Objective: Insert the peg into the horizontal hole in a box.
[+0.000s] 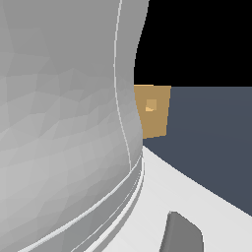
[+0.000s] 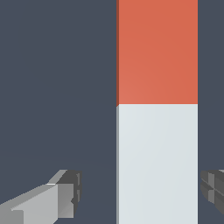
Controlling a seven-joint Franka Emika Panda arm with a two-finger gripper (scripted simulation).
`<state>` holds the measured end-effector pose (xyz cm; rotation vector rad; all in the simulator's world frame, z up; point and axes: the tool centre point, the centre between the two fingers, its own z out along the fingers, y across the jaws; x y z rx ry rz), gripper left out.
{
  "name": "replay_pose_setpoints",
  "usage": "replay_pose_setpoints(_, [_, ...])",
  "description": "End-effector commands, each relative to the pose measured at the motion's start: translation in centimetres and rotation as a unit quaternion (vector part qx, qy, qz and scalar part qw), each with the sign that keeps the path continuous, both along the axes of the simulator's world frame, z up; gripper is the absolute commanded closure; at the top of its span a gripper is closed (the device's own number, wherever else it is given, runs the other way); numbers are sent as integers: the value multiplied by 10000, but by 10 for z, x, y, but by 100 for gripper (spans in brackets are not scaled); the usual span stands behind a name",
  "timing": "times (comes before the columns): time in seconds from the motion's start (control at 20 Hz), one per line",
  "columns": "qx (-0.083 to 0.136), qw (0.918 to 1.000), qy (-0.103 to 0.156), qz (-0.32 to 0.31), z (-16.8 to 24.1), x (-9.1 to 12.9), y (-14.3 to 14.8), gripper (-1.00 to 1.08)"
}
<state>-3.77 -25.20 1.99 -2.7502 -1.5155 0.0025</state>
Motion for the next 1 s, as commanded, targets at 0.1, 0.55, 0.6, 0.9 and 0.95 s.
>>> replay_pose_setpoints(0.1, [-3,10000,-9,0,-2,1,0,108])
replay_pose_setpoints(0.55, [-3,10000,-9,0,-2,1,0,108])
replay_pose_setpoints(0.6, [-3,10000,-11,3,-2,1,0,108])
replay_pose_setpoints(0.9, [-6,9998,-10,196,3,13,6,108])
replay_pose_setpoints(0.95, [-6,9997,-9,257,5,17,8,108])
